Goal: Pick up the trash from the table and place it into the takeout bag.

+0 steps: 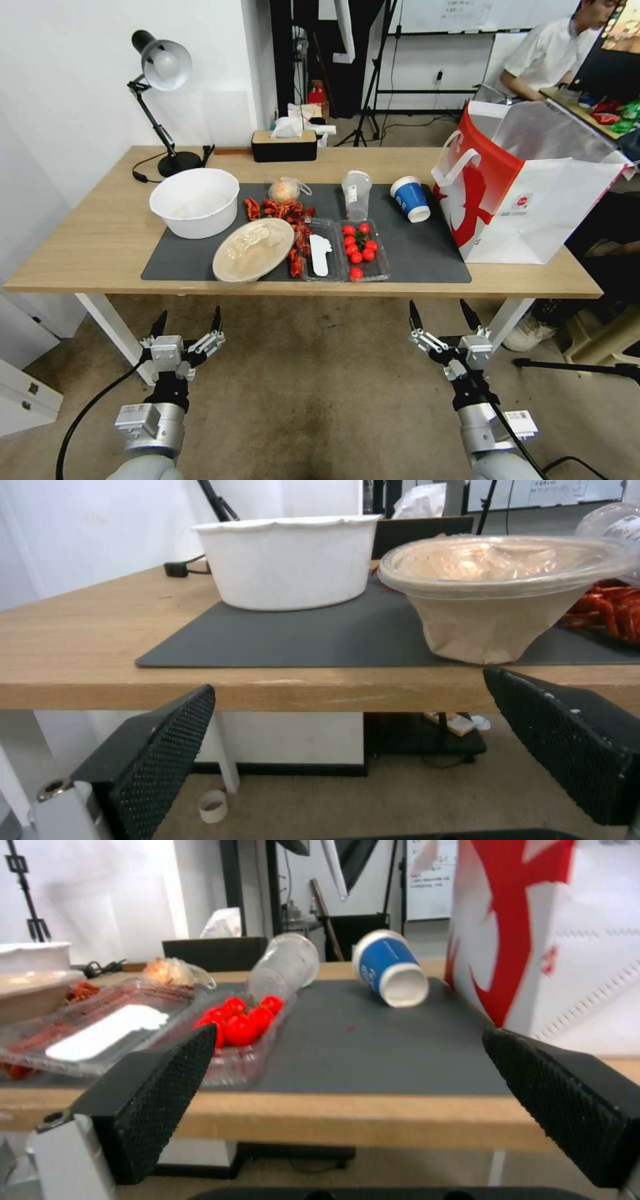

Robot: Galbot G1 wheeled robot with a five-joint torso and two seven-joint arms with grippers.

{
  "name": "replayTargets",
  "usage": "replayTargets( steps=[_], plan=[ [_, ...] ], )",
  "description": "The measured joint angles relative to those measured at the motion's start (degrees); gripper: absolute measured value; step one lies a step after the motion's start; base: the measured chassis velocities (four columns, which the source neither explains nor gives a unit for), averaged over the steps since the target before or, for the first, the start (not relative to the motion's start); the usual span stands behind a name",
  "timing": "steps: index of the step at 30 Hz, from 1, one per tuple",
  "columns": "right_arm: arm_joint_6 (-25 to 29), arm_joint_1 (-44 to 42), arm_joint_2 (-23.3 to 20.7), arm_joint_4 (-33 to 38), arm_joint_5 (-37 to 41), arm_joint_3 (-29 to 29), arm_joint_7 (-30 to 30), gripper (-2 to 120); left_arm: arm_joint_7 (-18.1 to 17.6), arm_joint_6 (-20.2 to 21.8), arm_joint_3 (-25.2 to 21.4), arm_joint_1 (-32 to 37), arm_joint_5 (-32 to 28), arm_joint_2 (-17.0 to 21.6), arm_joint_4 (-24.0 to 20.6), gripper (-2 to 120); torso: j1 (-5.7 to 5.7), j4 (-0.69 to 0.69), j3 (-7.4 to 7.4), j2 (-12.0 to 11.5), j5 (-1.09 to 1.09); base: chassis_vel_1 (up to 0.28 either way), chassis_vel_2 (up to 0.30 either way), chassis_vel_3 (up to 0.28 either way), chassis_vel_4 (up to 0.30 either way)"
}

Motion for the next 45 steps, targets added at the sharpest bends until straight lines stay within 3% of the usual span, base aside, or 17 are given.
replayTargets(
  steps=[16, 26, 34, 45],
  plan=[
    [-12.9, 14.0, -2.5, 2.4, 0.8, -6.7, 2.4, 100, -0.1, 0.2, -0.4, 0.7, 0.1, -0.2, -1.6, 100, 0.00, 0.00, 0.00, 0.0, 0.00, 0.000, 0.000, 0.000, 0.000],
    [-24.9, 23.0, -7.6, 1.2, 11.1, -8.5, 4.7, 100, -0.1, 0.2, -0.6, 2.2, 1.2, -1.0, -2.5, 100, 0.00, 0.00, 0.00, 0.0, 0.01, 0.000, 0.000, 0.000, 0.000],
    [-29.5, 30.2, -10.8, -2.7, 16.5, -9.2, 6.3, 100, -0.1, 0.2, -0.9, 2.7, 1.5, -1.2, -2.6, 100, 0.00, 0.00, 0.00, 0.0, 0.00, 0.000, 0.000, 0.000, 0.000],
    [-30.7, 38.9, -10.3, -11.5, 18.1, -11.8, 9.2, 100, 0.0, 0.2, -1.0, 2.2, 1.4, -1.7, -2.4, 100, 0.00, 0.01, 0.00, 0.0, 0.01, 0.000, 0.000, 0.000, 0.000]
  ],
)
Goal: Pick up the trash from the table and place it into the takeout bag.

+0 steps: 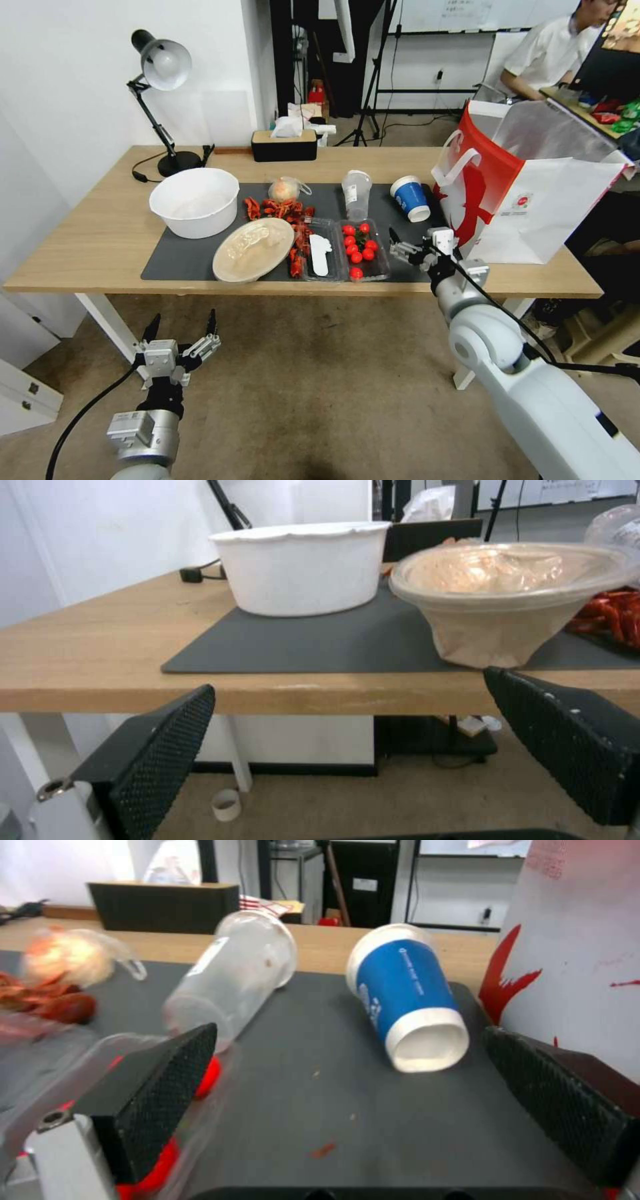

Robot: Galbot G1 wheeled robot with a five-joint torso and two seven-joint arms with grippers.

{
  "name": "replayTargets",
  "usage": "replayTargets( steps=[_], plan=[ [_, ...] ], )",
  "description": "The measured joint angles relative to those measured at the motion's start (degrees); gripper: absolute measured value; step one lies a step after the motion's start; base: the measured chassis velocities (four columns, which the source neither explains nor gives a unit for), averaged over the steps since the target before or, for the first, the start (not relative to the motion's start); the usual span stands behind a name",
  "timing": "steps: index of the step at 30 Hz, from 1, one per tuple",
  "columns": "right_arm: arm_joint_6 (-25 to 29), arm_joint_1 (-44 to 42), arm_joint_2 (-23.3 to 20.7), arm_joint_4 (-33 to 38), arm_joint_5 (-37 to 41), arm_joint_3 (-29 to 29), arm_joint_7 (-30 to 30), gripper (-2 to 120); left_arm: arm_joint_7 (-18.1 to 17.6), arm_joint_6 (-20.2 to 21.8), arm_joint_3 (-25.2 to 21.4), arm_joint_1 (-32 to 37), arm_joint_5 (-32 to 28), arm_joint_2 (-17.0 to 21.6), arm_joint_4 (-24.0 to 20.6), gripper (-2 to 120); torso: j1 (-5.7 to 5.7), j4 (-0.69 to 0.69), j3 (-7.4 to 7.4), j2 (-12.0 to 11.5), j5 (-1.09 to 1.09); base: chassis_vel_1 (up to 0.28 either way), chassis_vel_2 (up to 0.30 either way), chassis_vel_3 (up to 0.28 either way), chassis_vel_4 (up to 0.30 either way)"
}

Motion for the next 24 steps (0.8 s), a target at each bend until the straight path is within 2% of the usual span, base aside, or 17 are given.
replayTargets(
  steps=[13, 24],
  plan=[
    [-4.3, 13.0, 1.1, -12.1, 4.6, -5.1, 0.8, 100, 0.0, 0.0, -0.7, -2.0, -0.5, -0.5, 1.8, 100, 0.00, 0.00, 0.00, 0.0, -0.01, 0.000, 0.000, 0.000, 0.000],
    [-5.7, 19.5, 3.6, -19.7, 5.3, -8.2, 1.7, 100, 0.0, 0.1, -1.4, -2.4, -1.4, 0.0, 2.1, 100, 0.00, 0.00, 0.00, 0.0, -0.01, 0.000, 0.000, 0.000, 0.000]
  ],
)
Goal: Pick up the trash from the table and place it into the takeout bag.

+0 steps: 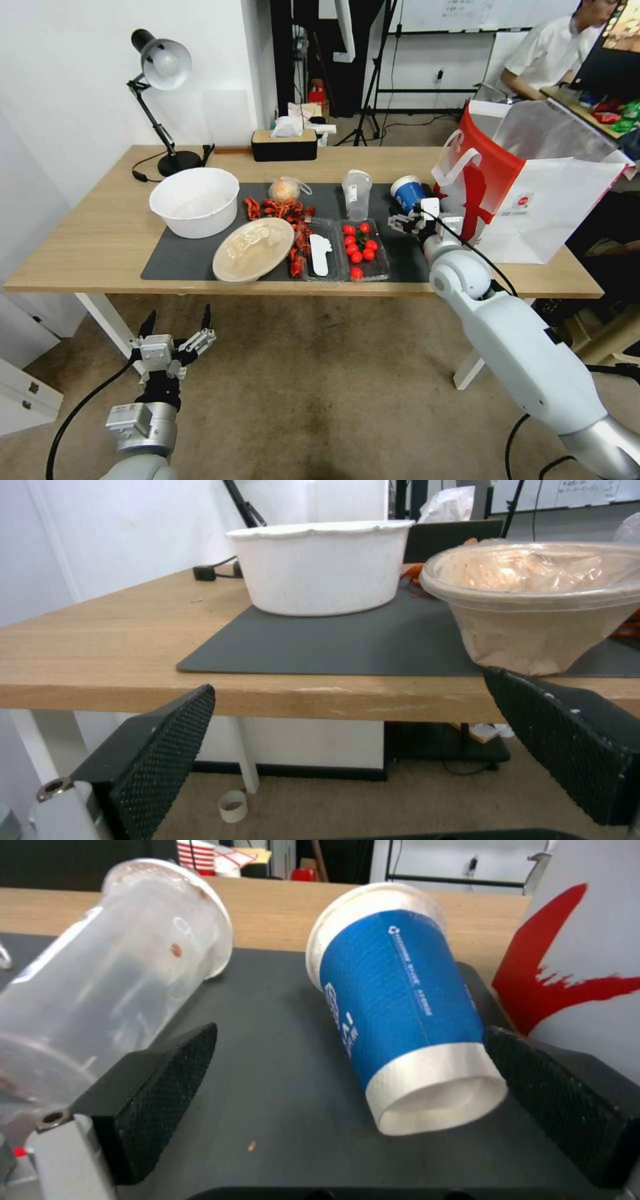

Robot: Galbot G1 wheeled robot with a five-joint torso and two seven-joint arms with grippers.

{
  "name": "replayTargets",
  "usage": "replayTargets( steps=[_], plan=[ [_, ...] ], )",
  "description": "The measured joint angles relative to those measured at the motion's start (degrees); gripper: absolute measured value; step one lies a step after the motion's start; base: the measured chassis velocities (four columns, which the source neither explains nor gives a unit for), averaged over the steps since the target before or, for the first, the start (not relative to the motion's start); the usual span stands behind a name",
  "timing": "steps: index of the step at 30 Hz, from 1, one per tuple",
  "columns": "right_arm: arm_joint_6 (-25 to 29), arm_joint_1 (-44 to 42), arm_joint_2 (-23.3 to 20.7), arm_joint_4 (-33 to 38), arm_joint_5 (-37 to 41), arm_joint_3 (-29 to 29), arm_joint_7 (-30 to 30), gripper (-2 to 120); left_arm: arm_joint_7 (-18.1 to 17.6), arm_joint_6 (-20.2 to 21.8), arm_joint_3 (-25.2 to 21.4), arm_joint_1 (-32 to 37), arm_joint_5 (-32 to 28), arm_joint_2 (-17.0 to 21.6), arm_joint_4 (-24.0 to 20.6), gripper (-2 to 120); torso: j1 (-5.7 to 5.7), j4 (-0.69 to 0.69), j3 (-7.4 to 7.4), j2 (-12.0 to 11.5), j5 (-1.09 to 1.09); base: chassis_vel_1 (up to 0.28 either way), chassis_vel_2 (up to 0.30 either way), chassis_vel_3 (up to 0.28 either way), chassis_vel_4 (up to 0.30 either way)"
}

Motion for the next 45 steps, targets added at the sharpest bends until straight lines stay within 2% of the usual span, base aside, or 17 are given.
replayTargets(
  steps=[12, 24, 30, 45],
  plan=[
    [-3.2, 6.1, 0.8, -6.6, 0.1, -2.8, 0.5, 100, 0.0, 0.1, -0.6, 0.4, -0.4, 0.4, -0.7, 100, 0.00, 0.00, 0.00, 0.0, 0.00, 0.000, 0.000, 0.000, 0.000],
    [-6.6, 9.6, 0.3, -9.4, 1.2, -6.8, 1.6, 100, 0.1, 1.5, -0.7, 0.5, -0.5, 0.6, -1.2, 100, 0.00, 0.00, 0.00, 0.0, 0.00, 0.000, 0.000, 0.000, 0.000],
    [-9.7, 11.2, 1.6, -12.3, 3.0, -7.3, 2.3, 100, 0.1, 1.5, -0.6, 0.5, -0.7, 0.6, -0.9, 100, -0.01, 0.00, 0.00, 0.0, 0.00, 0.000, 0.000, 0.000, 0.000],
    [-9.3, 13.2, 3.9, -16.8, 4.7, -6.9, 2.9, 100, 0.1, 1.5, -0.9, 0.0, -1.1, 1.0, -0.6, 100, -0.02, 0.00, -0.01, 0.0, 0.00, 0.000, 0.000, 0.000, 0.000]
  ],
)
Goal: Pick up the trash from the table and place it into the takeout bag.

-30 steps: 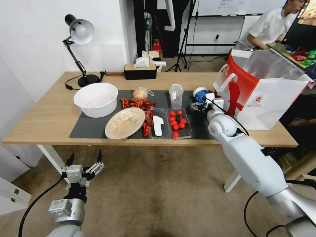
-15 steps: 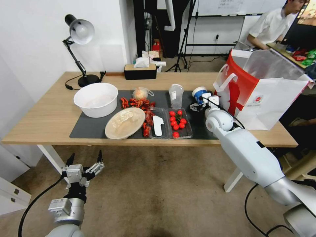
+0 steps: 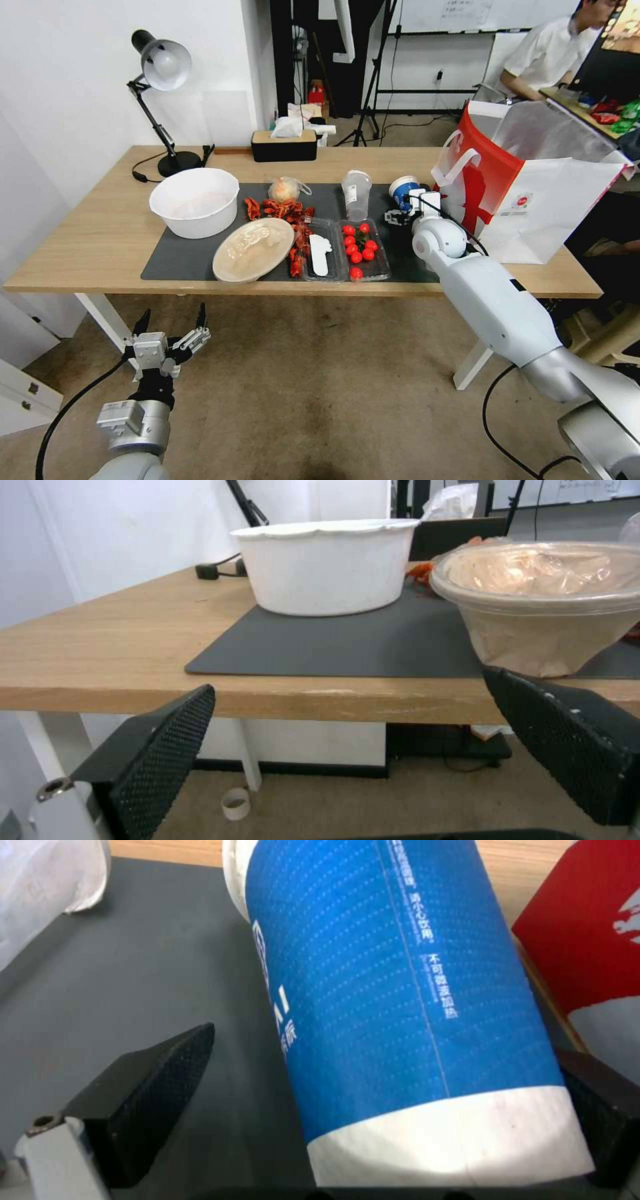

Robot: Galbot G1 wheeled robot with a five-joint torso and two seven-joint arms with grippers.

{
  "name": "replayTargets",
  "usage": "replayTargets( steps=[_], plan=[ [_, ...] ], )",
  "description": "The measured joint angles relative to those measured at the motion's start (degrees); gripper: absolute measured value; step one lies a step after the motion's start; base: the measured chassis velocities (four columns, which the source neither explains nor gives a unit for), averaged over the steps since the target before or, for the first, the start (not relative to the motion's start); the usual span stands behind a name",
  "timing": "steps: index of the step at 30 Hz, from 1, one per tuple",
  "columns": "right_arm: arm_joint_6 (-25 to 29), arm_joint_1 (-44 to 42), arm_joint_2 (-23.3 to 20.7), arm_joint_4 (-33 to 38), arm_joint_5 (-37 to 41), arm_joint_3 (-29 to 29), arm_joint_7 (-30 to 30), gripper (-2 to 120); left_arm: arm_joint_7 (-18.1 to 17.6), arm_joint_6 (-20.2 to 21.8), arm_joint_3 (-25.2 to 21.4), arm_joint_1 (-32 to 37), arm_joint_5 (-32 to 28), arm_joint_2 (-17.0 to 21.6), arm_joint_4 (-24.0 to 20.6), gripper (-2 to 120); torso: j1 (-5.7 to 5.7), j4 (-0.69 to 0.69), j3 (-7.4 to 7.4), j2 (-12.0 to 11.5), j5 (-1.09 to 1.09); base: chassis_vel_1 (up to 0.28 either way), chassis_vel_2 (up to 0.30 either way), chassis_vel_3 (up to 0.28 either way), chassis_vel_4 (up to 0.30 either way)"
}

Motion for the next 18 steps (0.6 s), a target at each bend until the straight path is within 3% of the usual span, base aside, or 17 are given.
replayTargets(
  steps=[7, 14, 18],
  plan=[
    [1.5, -0.3, 0.0, -0.1, 0.0, 0.3, 0.1, 84, 0.0, 0.0, 0.3, -0.2, 0.0, 0.0, 0.3, 100, 0.00, 0.02, 0.01, 0.0, 0.02, 0.000, 0.000, 0.000, 0.000],
    [2.2, -1.6, -1.4, 1.7, 0.0, 1.4, 0.2, 56, 0.0, 0.0, 0.8, -0.2, 0.3, 0.0, 0.3, 100, 0.01, -0.01, 0.01, 0.0, 0.01, 0.000, 0.000, 0.000, 0.000],
    [2.3, -1.9, -1.8, 2.6, 0.0, 1.7, 0.3, 51, 0.0, 0.0, 1.0, -0.1, 0.5, -0.1, 0.1, 100, 0.01, -0.01, 0.01, 0.0, 0.01, 0.000, 0.000, 0.000, 0.000]
  ],
)
